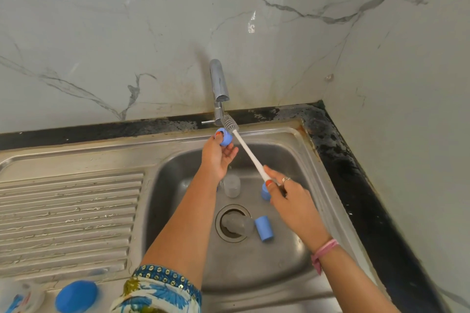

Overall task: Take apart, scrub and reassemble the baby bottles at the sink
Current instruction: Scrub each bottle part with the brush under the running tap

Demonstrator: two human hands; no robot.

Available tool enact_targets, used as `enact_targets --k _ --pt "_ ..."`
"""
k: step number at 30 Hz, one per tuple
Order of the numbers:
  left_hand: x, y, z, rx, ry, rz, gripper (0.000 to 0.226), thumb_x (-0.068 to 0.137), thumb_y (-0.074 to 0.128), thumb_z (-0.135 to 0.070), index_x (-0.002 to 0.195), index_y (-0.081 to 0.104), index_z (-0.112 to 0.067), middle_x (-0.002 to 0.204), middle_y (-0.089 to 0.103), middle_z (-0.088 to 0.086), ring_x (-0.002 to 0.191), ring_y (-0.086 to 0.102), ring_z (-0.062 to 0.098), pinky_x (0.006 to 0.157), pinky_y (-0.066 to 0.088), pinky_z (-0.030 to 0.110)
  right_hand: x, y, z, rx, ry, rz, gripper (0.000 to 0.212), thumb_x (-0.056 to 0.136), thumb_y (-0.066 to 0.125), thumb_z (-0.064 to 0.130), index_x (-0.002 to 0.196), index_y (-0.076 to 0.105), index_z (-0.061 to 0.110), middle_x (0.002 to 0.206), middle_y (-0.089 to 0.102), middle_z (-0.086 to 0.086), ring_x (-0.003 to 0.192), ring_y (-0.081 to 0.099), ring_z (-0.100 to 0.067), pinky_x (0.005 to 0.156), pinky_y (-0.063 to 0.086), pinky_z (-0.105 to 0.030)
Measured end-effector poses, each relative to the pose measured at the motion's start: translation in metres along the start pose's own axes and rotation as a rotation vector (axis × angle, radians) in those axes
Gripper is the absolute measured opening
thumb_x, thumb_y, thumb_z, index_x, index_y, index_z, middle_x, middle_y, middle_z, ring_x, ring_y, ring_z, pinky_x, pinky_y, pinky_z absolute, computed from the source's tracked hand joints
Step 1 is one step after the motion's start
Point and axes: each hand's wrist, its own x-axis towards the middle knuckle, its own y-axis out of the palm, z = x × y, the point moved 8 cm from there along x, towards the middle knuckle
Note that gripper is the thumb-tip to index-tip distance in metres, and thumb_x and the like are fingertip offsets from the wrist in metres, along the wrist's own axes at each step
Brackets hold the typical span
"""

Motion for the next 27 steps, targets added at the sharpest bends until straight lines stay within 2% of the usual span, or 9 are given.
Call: enact_targets --k 2,6,11,15,18,21,23,25,27 --pt "-0.003 0.004 -0.004 0.041 0.013 0.069 0.019 0.102 0.045 -0.013 0.12 0.051 -0.01 0.1 0.06 0.01 0.085 0.062 0.02 0.081 0.052 0.043 0.008 -0.001 0.002 -0.011 0.007 0.01 0.037 0.098 0.05 0.033 0.132 0.052 0.047 0.076 0.059 -0.01 0.057 0.042 -0.008 0.062 0.046 -0.03" --pt "0.001 -0.002 -0.016 -0.163 0.043 0.011 0.017 0.101 0.046 -0.007 0.117 0.05 -0.002 0.099 0.059 0.017 0.085 0.063 0.027 0.081 0.052 0.045 -0.006 0.003 0.007 -0.067 -0.053 0.047 0.039 0.098 0.05 0.033 0.134 0.05 0.048 0.061 0.049 0.003 0.051 0.044 -0.006 0.051 0.039 -0.018" --pt "0.003 -0.009 -0.013 -0.173 0.047 -0.034 0.031 0.096 0.056 -0.008 0.126 0.052 0.002 0.109 0.062 0.017 0.09 0.064 0.025 0.069 0.057 0.029 -0.011 0.004 0.002 -0.072 -0.025 0.058 0.039 0.098 0.05 0.035 0.134 0.049 0.049 0.059 0.049 0.003 0.049 0.047 -0.001 0.047 0.041 -0.017" --pt "0.0 0.001 -0.002 -0.106 0.036 0.051 0.023 0.093 0.061 -0.009 0.115 0.058 -0.002 0.105 0.063 0.016 0.088 0.065 0.024 0.055 0.055 0.018 0.011 -0.005 0.008 -0.079 -0.01 0.041 0.038 0.098 0.049 0.034 0.135 0.051 0.045 0.064 0.051 0.009 0.052 0.048 -0.004 0.05 0.038 -0.015" --pt "0.004 -0.004 -0.009 -0.223 0.046 0.009 0.031 0.091 0.065 -0.013 0.12 0.057 -0.005 0.11 0.061 0.015 0.088 0.062 0.02 0.056 0.056 0.02 0.002 -0.003 0.011 -0.133 -0.033 0.051 0.04 0.099 0.049 0.036 0.136 0.047 0.048 0.074 0.06 0.008 0.061 0.057 -0.009 0.061 0.051 -0.028" --pt "0.01 -0.013 -0.017 -0.257 0.052 -0.032 0.033 0.09 0.066 -0.016 0.12 0.058 -0.005 0.106 0.065 0.015 0.088 0.065 0.02 0.064 0.058 0.023 -0.023 0.002 0.006 -0.152 -0.045 0.062 0.041 0.098 0.048 0.037 0.135 0.043 0.055 0.068 0.057 0.009 0.06 0.056 -0.006 0.053 0.045 -0.018" --pt "0.011 -0.016 -0.017 -0.23 0.028 -0.023 0.026 0.09 0.067 -0.015 0.111 0.061 -0.002 0.099 0.068 0.015 0.082 0.066 0.019 0.058 0.057 0.021 -0.034 0.003 0.002 -0.135 -0.031 0.064 0.042 0.098 0.049 0.037 0.133 0.041 0.058 0.065 0.054 0.01 0.059 0.055 -0.002 0.048 0.038 -0.012" --pt "0.01 -0.014 -0.013 -0.165 -0.018 0.039 0.023 0.089 0.067 -0.014 0.107 0.062 0.0 0.097 0.068 0.016 0.072 0.064 0.016 0.054 0.054 0.017 -0.031 0.001 0.001 -0.133 -0.008 0.071 0.04 0.098 0.048 0.037 0.134 0.044 0.055 0.063 0.053 0.01 0.054 0.052 -0.004 0.047 0.037 -0.012" --pt "0.008 -0.01 -0.006 -0.091 -0.059 0.11 0.022 0.09 0.066 -0.012 0.107 0.062 0.001 0.1 0.065 0.016 0.066 0.064 0.015 0.064 0.055 0.018 -0.016 -0.005 0.004 -0.127 -0.008 0.052 0.04 0.099 0.048 0.034 0.135 0.047 0.05 0.071 0.06 0.007 0.057 0.055 -0.008 0.05 0.041 -0.016"
